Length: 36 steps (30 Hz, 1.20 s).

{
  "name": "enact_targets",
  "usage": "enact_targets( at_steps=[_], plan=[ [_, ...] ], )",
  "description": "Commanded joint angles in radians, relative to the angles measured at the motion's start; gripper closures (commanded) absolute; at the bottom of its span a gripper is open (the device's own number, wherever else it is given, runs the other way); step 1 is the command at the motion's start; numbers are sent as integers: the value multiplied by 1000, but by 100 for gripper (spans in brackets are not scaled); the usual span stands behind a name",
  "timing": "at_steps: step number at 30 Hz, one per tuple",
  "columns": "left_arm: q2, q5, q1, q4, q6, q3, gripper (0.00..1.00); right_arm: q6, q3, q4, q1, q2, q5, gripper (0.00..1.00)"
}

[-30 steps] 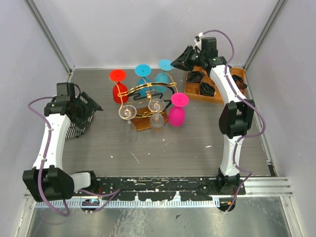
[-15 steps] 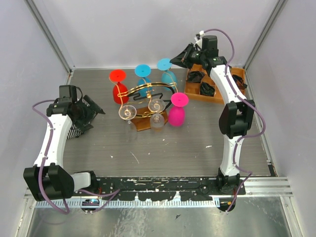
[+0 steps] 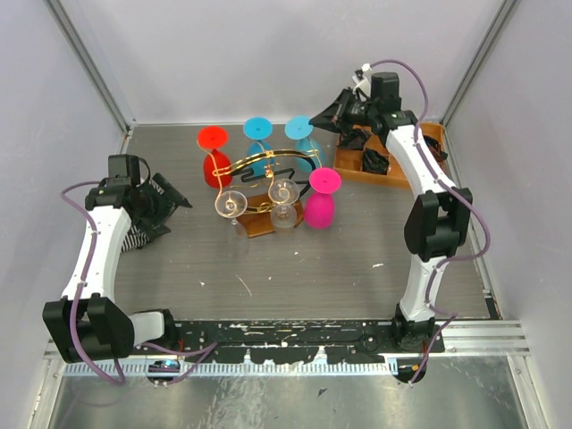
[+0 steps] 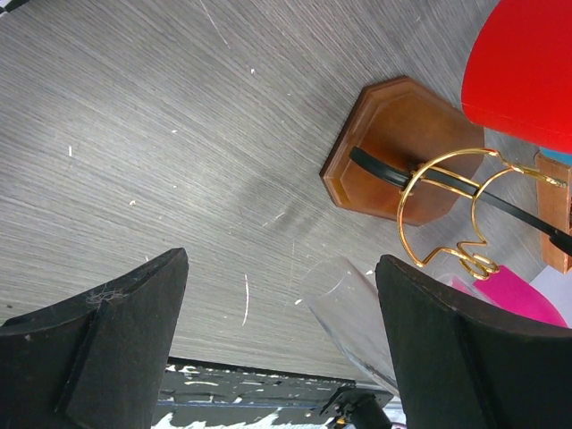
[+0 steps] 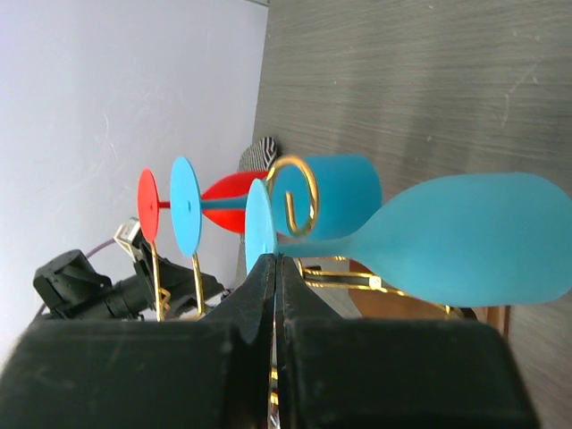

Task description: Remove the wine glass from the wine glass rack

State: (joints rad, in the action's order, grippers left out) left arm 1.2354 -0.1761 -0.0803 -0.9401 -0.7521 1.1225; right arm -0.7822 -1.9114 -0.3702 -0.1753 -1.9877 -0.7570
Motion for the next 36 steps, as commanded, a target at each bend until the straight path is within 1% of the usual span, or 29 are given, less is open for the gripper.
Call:
enact_targets(
  at_steps=[1, 6, 8, 10, 13, 15, 18, 19, 20, 23, 24, 27, 30, 34, 35, 36],
  plan=[
    [-3, -31, -1, 6, 16, -18, 7, 49, 91, -6, 17, 171, -64, 99],
    [-7, -40, -1, 4, 21, -21, 7, 58, 164, -15, 78, 278, -73, 99],
    [-8, -43, -1, 2, 25, -24, 7, 78, 174, -49, 111, 322, -64, 99],
    [-10, -43, -1, -1, 28, -27, 7, 142, 163, -129, 143, 355, -28, 99],
    [-17, -47, -1, 6, 27, -38, 7, 261, 135, -286, 175, 393, 84, 99],
    [-18, -65, -1, 16, 17, -50, 7, 346, 101, -407, 178, 406, 217, 99],
    [-14, -90, -2, 14, 17, -50, 7, 434, 91, -563, 162, 433, 520, 99],
    [-14, -92, -1, 12, 19, -49, 7, 453, 116, -601, 162, 446, 651, 99],
    [-14, -93, -1, 10, 23, -48, 7, 466, 147, -624, 161, 459, 746, 99],
    [-19, -96, -1, 5, 33, -47, 7, 495, 296, -624, 161, 488, 1036, 99],
    [-21, -99, -1, 5, 33, -49, 7, 504, 345, -618, 161, 486, 1110, 99],
    [-25, -122, -2, 8, 35, -56, 7, 496, 428, -629, 161, 457, 1299, 99],
    [-28, -129, -1, 6, 37, -56, 7, 482, 479, -622, 161, 436, 1452, 99],
    [-27, -142, -1, 3, 40, -49, 7, 489, 511, -648, 161, 323, 1699, 99],
    [-28, -146, -1, 4, 40, -50, 7, 477, 517, -656, 161, 290, 1749, 99],
    [-28, -149, -1, 5, 40, -49, 7, 474, 516, -662, 165, 260, 1756, 99]
  ],
)
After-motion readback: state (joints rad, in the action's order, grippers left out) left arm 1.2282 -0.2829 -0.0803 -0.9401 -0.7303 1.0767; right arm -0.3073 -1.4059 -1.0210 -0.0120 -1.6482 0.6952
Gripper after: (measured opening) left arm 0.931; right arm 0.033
